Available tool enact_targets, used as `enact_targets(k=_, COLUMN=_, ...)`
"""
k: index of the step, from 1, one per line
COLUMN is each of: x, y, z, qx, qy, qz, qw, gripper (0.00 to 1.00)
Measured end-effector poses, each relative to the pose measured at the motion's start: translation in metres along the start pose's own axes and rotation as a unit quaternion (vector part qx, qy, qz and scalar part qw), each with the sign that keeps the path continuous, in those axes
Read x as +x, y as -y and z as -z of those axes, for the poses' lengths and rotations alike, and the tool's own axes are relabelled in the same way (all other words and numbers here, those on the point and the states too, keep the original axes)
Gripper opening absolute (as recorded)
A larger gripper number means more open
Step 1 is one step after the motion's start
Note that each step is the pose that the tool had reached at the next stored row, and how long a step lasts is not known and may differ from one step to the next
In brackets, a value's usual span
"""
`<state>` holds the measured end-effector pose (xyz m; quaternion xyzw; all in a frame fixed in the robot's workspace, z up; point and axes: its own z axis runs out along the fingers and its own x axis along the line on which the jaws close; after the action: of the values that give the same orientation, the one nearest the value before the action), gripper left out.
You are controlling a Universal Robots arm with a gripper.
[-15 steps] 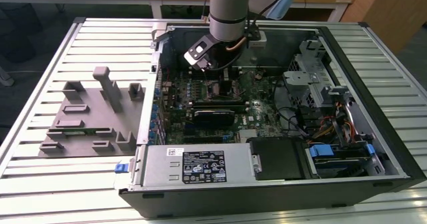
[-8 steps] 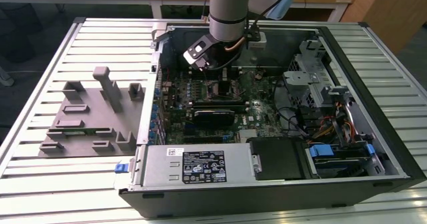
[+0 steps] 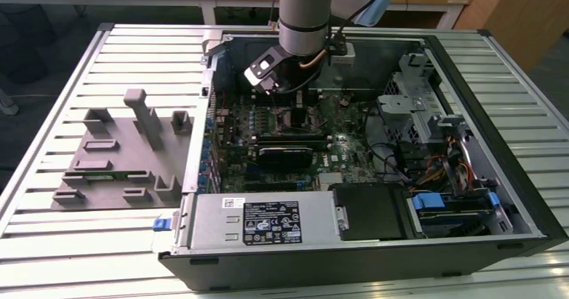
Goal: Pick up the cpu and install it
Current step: 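Place the cpu into insertion slot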
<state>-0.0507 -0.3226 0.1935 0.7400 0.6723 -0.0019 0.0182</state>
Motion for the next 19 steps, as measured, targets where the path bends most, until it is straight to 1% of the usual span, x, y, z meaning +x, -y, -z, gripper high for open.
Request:
enact_targets(k=8, x=0.0000, y=-0.0002, z=0.0000, qx=-0.0001, qy=-0.0001, qz=0.002, qw=1.0000, gripper=0.53)
enact_targets(k=9, x=0.0004, y=-0.0003, z=-0.0004, qx=-0.0004, qy=-0.0010, qz=0.002, qw=1.0000, gripper=0.55)
enact_targets(k=10, x=0.0003, y=-0.0003, z=-0.0004, qx=-0.0003, qy=-0.0007, qz=0.003, qw=1.0000, gripper=0.55)
enact_targets(k=11, x=0.0002, y=-0.0002, z=-0.0003, qx=-0.0003, qy=-0.0004, qz=0.003, qw=1.0000, gripper=0.61)
enact_targets(k=15, x=0.0000, y=-0.0002, z=0.0000, qx=-0.0001, qy=-0.0001, qz=0.003, qw=1.0000, gripper=0.61)
enact_targets(k=19, x=-0.0001, y=-0.0003, z=0.0046, qx=-0.0001, qy=-0.0001, qz=0.003, qw=1.0000, gripper=0.61)
